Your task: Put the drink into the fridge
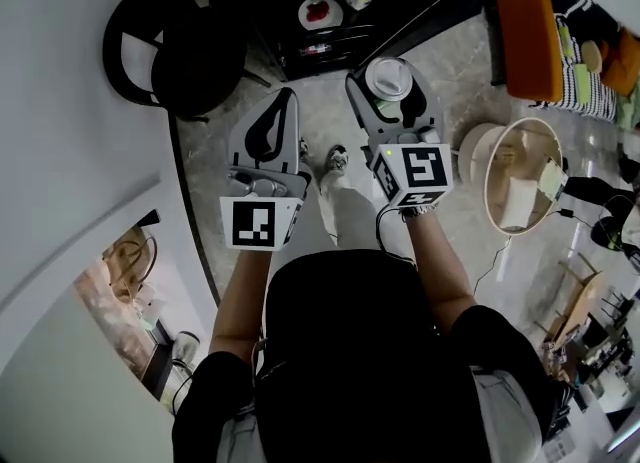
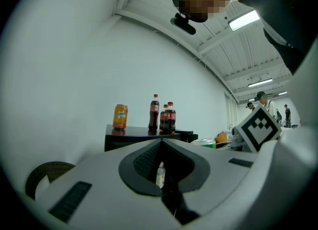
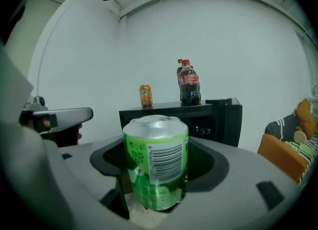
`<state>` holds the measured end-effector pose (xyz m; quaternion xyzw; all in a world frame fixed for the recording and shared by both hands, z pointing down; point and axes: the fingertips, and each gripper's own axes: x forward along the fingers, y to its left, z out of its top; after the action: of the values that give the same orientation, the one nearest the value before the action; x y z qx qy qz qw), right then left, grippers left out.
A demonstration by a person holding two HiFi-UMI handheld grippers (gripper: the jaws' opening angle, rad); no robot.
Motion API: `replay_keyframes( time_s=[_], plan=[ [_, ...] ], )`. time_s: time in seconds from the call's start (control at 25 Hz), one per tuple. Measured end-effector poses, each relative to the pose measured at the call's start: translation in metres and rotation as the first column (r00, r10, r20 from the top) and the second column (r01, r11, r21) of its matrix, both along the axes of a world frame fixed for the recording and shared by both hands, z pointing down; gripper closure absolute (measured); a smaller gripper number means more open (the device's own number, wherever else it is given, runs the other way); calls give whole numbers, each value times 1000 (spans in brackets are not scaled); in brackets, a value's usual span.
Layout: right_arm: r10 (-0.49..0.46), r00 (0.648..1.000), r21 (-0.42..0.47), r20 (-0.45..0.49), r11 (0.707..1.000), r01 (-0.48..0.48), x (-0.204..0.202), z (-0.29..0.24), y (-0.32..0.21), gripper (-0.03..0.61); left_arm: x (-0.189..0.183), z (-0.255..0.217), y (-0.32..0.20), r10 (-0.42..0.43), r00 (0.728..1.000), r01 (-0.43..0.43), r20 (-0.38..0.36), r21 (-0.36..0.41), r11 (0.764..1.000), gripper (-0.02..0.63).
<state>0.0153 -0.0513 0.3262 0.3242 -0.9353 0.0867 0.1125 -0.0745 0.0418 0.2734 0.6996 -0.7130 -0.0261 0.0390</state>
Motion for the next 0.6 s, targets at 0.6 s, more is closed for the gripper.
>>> replay_keyframes(
  time_s=[0.6],
  plan=[
    [-97,995,24,-23,995,98,8,107,-15,247,3,81,-51,-85,995,86,-56,22,996,604]
  ],
)
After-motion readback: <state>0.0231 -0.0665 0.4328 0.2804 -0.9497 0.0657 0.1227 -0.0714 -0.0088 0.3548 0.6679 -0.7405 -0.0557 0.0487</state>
